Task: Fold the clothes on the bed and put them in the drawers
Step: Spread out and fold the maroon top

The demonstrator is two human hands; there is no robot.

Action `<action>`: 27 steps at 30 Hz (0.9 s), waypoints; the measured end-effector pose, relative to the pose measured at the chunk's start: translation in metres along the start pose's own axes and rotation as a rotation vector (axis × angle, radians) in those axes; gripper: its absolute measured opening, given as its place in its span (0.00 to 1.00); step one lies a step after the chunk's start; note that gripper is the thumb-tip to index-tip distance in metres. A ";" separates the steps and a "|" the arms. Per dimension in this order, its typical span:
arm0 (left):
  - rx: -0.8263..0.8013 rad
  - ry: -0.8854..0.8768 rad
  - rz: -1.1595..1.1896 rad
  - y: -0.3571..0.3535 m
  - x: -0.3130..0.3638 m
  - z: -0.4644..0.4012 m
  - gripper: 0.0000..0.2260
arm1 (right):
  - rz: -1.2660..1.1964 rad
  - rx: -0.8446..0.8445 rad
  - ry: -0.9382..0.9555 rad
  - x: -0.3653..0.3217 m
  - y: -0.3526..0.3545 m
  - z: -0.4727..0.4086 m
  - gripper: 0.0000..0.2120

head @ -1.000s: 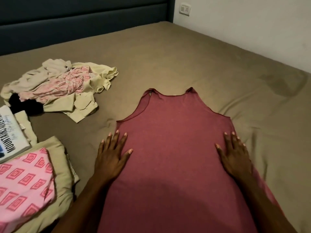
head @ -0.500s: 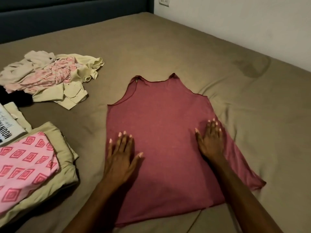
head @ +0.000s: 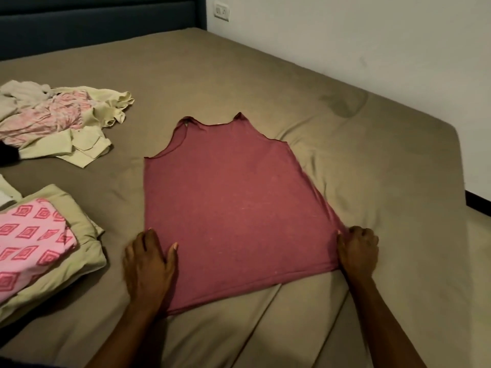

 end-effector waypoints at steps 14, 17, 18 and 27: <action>-0.134 0.352 0.393 0.014 -0.040 0.042 0.24 | -0.209 -0.153 -0.153 0.022 0.029 -0.017 0.07; -0.125 0.337 0.387 0.021 -0.037 0.047 0.25 | -0.045 -0.010 -0.094 0.010 0.027 -0.001 0.11; -0.108 0.331 0.362 0.024 -0.033 0.050 0.25 | -0.031 0.076 -0.063 0.002 0.027 0.007 0.13; -0.129 0.335 0.049 0.035 -0.016 0.061 0.22 | -0.075 -0.020 0.520 -0.187 -0.017 0.153 0.18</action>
Point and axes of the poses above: each hand's wrist, its own z-axis away from the middle knuckle, its own y-axis out of the back of the hand, x = y × z, the point moved 4 cm from there along -z, towards the middle knuckle, and after that the axes turned 15 degrees about -y, right-handed, at the moved point
